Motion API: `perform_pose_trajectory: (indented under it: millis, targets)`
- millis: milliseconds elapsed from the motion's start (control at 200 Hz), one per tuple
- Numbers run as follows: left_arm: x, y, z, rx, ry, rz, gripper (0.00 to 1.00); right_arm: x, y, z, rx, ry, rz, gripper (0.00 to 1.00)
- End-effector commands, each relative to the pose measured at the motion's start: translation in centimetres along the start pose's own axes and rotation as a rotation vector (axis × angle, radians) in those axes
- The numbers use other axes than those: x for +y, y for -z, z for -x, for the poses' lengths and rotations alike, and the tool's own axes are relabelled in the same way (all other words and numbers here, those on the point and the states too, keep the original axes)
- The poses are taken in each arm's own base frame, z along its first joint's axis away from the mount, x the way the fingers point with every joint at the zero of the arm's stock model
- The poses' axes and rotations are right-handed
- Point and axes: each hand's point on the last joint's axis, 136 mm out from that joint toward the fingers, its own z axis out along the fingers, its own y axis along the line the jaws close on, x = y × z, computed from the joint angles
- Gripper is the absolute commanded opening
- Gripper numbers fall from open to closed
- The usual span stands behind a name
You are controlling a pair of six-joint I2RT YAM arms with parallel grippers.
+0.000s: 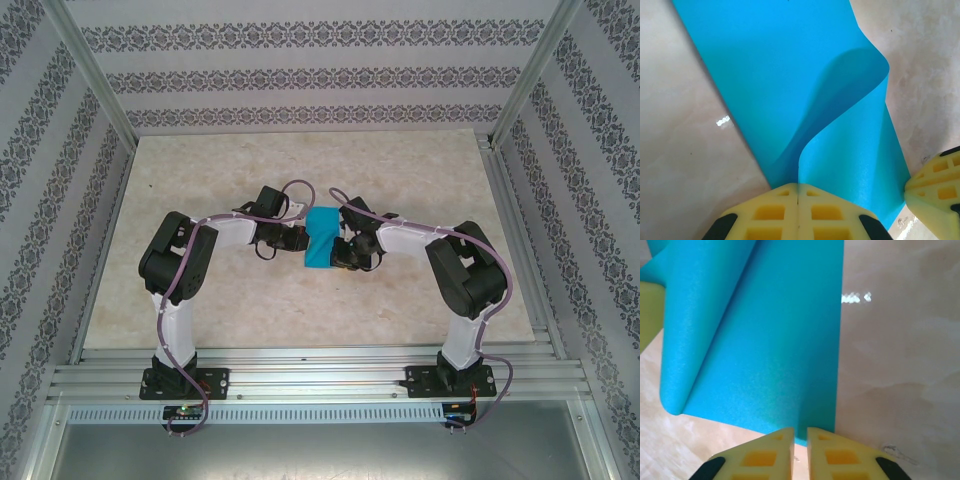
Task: Fold a paper plane with a square sheet of paper (fold left side to right side)
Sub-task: Fold the triangle a second time at the center of the table.
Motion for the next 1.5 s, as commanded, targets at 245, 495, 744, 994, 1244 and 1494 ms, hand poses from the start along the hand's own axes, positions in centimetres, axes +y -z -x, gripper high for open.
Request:
perform_pose_trajectory:
  millis: [245, 495, 744, 994, 1244, 1494]
  targets:
    - [1.5, -0.3, -1.2, 0.025, 0.0, 0.024, 0.05, 4.5, 4.6, 4.0, -0.153, 0.007, 0.176, 0.14]
    - [1.5, -0.3, -1.0, 0.024, -0.003, 0.023, 0.05, 6.1, 2.5, 6.6, -0.19, -0.054, 0.262, 0.08]
    - [1.3, -0.4, -1.0, 0.025, -0.004, 0.014, 0.05, 6.6, 0.7, 7.6, -0.189, -0.082, 0.292, 0.08]
    - [1.3, -0.5, -0.9, 0.025, -0.002, 0.015, 0.05, 6.0, -0.6, 7.7, -0.173, -0.095, 0.275, 0.08]
    - [1.4, -0.5, -0.1, 0.013, -0.004, 0.022, 0.05, 5.6, -0.9, 7.4, -0.173, -0.097, 0.267, 0.08]
    - [1.4, -0.6, -0.1, 0.013, -0.004, 0.02, 0.05, 5.3, -1.0, 7.1, -0.17, -0.097, 0.262, 0.08]
